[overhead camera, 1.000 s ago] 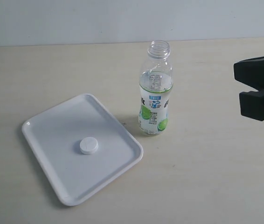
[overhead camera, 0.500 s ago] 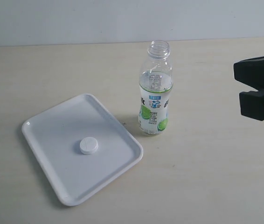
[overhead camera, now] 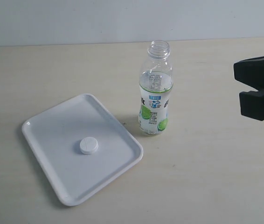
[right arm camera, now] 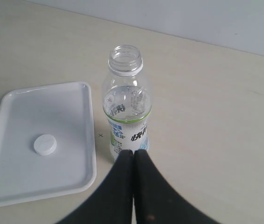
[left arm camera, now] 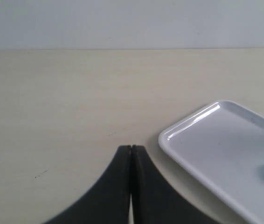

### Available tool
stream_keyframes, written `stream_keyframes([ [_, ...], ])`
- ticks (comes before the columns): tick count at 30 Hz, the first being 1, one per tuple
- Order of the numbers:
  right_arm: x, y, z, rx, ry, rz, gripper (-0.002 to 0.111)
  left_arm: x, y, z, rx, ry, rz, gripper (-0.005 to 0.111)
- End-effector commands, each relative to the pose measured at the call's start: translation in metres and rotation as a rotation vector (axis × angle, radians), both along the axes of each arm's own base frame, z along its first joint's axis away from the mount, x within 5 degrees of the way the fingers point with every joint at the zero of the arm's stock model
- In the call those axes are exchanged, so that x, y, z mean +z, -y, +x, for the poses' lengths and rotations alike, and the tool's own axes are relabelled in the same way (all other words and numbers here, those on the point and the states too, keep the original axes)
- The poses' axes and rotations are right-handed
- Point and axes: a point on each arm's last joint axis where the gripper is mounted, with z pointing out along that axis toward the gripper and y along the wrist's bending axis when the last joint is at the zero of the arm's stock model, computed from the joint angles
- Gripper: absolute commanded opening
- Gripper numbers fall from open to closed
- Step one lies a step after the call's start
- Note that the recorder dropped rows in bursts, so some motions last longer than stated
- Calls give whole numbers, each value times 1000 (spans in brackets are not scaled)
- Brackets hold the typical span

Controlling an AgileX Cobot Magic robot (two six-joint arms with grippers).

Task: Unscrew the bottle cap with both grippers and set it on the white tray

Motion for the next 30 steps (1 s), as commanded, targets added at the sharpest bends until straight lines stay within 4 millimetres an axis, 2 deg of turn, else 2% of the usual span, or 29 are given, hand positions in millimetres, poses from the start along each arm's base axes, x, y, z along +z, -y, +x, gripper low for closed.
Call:
stream_keyframes([
  [1, 1, 1, 0, 16, 27, -28, 0, 1, 0, 0, 1, 8, 5, 0],
  [5, 2, 2, 1, 66, 76, -137, 0, 1, 0, 0, 1, 8, 5, 0],
  [7, 3, 3, 1, 66, 91, -139, 0, 1, 0, 0, 1, 8, 5, 0],
  [9, 8, 8, 1, 35, 114, -70, 0, 1, 0, 0, 1, 8, 5, 0],
  [13, 21, 43, -3, -190, 161, 63, 0, 1, 0, 0, 1, 8, 5, 0],
  [17, 35, 80, -26, -443, 275, 125, 0, 1, 0, 0, 1, 8, 5, 0],
  [20, 45, 97, -52, -579, 395, 113, 0, 1, 0, 0, 1, 8, 5, 0],
  [24, 53, 103, -77, -654, 509, 79, 0, 1, 0, 0, 1, 8, 5, 0],
  [27, 54, 104, -85, -663, 533, 63, 0, 1, 0, 0, 1, 8, 5, 0],
  [30, 50, 105, -84, -664, 515, 24, 0, 1, 0, 0, 1, 8, 5, 0],
])
